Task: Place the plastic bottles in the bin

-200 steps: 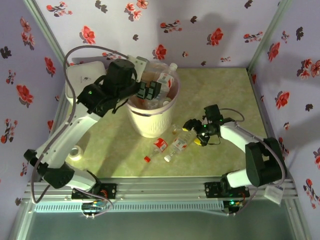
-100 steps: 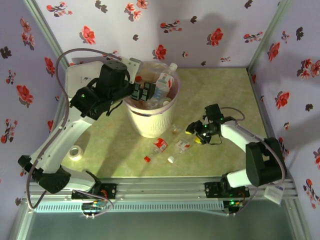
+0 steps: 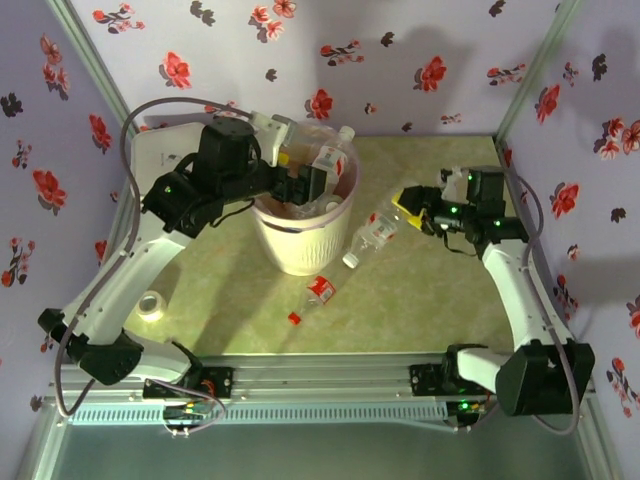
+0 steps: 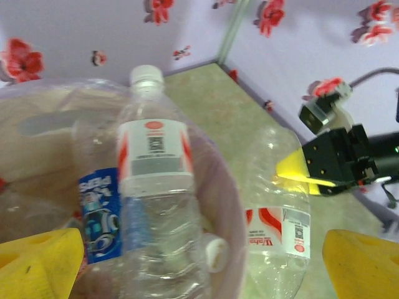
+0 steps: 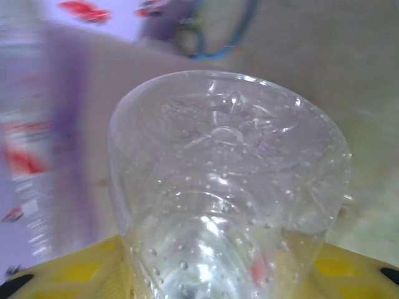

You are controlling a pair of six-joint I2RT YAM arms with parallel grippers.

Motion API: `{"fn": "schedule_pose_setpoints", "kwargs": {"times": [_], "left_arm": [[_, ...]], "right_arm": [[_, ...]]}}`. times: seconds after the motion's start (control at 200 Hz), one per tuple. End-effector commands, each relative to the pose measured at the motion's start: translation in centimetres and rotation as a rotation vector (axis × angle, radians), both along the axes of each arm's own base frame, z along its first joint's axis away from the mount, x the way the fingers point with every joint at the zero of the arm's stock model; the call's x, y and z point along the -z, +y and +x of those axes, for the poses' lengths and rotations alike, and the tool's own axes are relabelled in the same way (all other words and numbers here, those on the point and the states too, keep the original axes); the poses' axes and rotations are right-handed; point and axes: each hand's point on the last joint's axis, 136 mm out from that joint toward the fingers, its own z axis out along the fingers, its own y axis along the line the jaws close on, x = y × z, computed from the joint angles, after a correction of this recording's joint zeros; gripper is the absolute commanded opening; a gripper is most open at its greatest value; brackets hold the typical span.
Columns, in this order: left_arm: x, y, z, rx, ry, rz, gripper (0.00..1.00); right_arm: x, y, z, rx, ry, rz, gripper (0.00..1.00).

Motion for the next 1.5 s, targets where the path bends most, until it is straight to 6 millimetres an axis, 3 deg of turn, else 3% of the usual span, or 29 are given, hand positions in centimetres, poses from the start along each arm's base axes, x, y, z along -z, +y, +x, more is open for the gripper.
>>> {"fn": "schedule_pose_setpoints", "kwargs": {"times": [0.0,0.075,0.18,0.385,0.715,0.975,1.08,1.305,1.495], "left_arm": [[-3.0,-1.8,-1.4,0.107,0.002,-0.134,1.00],[-3.3,-2.5,-1.7,0.141,0.011,-0.159,1.00],[-3.2,-3.3,-1.8,0.169,0.030,-0.169,1.00],[-2.7,-4.9,-2.2,0.231,0.061,-0.178,1.00],[-2.2,-6.3,-2.1,0.282,0.063,-0.169,0.99],[-2.1,-6.6,-1.6,0.281,0.051,-0.153,0.70],[-2.5,-6.2,-1.4,0.264,0.034,-0.150,0.62],[-4.2,-3.5,0.0,0.167,-0.034,-0.132,0.61],[-4.7,1.5,3.8,-0.071,-0.121,-0.023,0.58]], "right_arm": [[-8.6,3.2,-2.9,-0.212,-0.334,0.070,0.55],[-12.0,4.4,-3.7,-0.235,-0.488,0.090,0.55],[-15.2,5.7,-4.0,-0.261,-0.592,0.149,0.54],[-18.5,7.8,-3.7,-0.307,-0.679,0.237,0.53],[-18.8,9.6,-2.5,-0.331,-0.686,0.263,0.53],[-18.9,9.9,-2.0,-0.335,-0.688,0.267,0.53],[-18.7,9.9,-1.8,-0.331,-0.688,0.262,0.61],[-17.7,9.0,-1.2,-0.284,-0.678,0.156,0.91],[-16.2,6.0,0.4,-0.161,-0.647,0.050,0.96]]}}
